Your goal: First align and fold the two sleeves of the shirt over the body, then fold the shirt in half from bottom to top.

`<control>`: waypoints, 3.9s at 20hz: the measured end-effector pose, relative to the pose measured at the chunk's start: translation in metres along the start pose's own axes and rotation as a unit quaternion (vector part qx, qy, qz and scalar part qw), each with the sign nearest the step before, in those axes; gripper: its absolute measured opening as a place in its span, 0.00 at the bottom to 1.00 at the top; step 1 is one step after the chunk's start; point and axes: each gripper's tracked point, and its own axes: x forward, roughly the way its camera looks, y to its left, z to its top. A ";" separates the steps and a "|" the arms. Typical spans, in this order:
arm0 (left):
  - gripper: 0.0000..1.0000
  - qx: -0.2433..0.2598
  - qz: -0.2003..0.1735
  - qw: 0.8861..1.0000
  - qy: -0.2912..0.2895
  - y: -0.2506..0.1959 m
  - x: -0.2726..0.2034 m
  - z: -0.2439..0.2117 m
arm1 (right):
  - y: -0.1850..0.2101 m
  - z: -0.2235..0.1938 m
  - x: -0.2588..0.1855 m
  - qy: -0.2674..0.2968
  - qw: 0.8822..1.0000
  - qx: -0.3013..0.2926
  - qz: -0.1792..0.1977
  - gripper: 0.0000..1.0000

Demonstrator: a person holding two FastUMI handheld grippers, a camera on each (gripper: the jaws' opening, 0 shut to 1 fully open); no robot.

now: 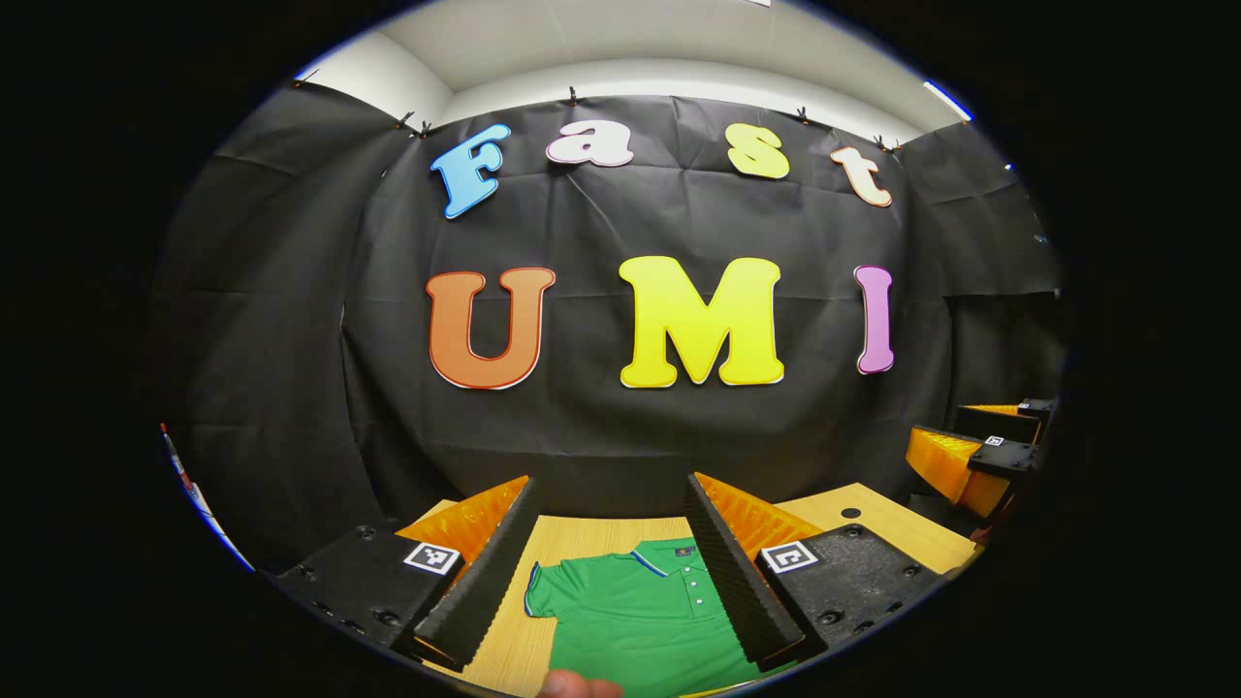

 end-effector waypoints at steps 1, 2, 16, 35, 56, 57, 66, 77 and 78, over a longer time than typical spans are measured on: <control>0.97 0.000 0.000 1.000 -0.001 -0.001 0.000 0.001 | -0.002 -0.001 0.000 0.001 1.000 -0.001 -0.001 0.96; 0.97 0.000 0.000 1.000 -0.001 -0.001 0.000 0.002 | -0.004 -0.002 0.000 0.002 1.000 -0.001 -0.001 0.96; 0.97 0.006 -0.002 0.999 0.042 -0.007 0.004 -0.029 | -0.052 -0.075 0.038 0.099 0.995 -0.012 -0.003 0.94; 0.97 0.035 0.043 0.991 0.120 0.004 0.004 -0.064 | -0.111 -0.283 0.218 0.291 0.957 0.009 -0.003 0.95; 0.98 0.026 0.040 0.977 0.206 -0.004 -0.006 -0.119 | -0.118 -0.354 0.252 0.374 0.927 0.017 0.002 0.20; 0.97 0.025 0.041 0.977 0.208 -0.005 -0.006 -0.121 | -0.125 -0.359 0.256 0.375 0.927 0.006 -0.014 0.20; 0.98 0.013 0.055 0.976 0.209 0.000 -0.013 -0.137 | -0.121 -0.317 0.256 0.342 0.940 0.008 -0.012 0.07; 0.98 -0.005 0.100 0.975 0.198 0.039 -0.039 -0.125 | -0.012 -0.275 0.259 0.311 0.947 -0.031 0.073 0.06; 0.98 -0.006 0.106 0.975 0.198 0.044 -0.042 -0.124 | -0.002 -0.279 0.259 0.315 0.945 -0.034 0.078 0.06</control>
